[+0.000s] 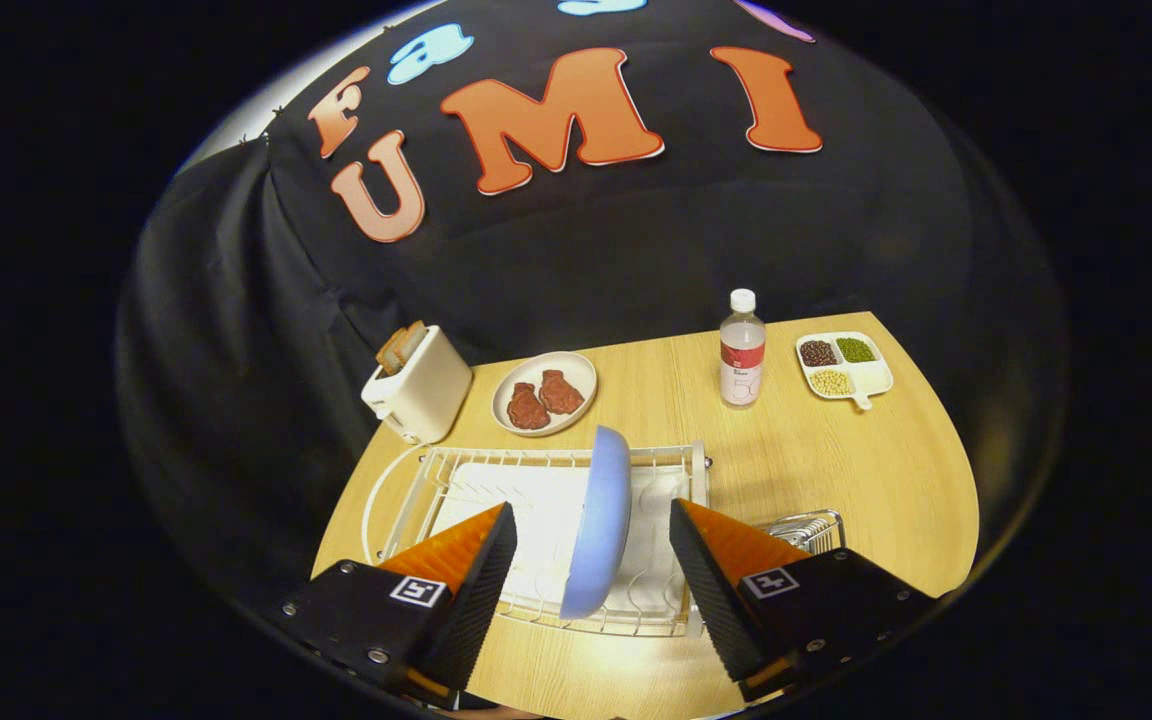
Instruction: Take the plate from the dish rack, then take the spoon from the basket and place it into the plate.
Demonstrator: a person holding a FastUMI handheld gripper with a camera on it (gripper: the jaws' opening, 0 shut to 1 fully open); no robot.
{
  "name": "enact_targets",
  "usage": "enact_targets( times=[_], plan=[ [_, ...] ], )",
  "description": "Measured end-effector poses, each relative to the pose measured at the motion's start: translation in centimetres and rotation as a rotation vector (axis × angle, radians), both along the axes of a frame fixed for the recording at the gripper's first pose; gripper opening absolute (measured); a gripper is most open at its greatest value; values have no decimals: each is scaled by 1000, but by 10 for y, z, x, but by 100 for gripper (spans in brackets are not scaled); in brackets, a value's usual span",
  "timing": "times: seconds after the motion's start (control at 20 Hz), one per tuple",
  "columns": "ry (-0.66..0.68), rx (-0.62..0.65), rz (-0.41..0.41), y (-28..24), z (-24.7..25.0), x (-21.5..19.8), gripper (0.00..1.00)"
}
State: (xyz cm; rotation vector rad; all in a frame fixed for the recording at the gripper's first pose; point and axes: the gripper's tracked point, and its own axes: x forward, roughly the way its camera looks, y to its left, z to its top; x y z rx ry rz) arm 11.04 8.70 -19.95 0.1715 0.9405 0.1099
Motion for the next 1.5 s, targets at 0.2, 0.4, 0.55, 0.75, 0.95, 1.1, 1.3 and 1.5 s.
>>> enact_targets(
  times=[0.2,0.4,0.55,0.75,0.95,1.1,1.3,1.5],
  plan=[
    [118,-19,-26,7,-34,10,84],
    [249,-27,-62,13,-72,11,75],
    [314,-45,-68,22,-94,10,67],
    [367,-135,-66,20,-113,3,52],
    [325,-247,-95,6,-101,13,35],
    [266,-341,-112,-10,-80,25,33],
    [213,-336,-105,-6,-53,26,33],
    [190,-276,-82,-3,-31,0,33]
  ],
)
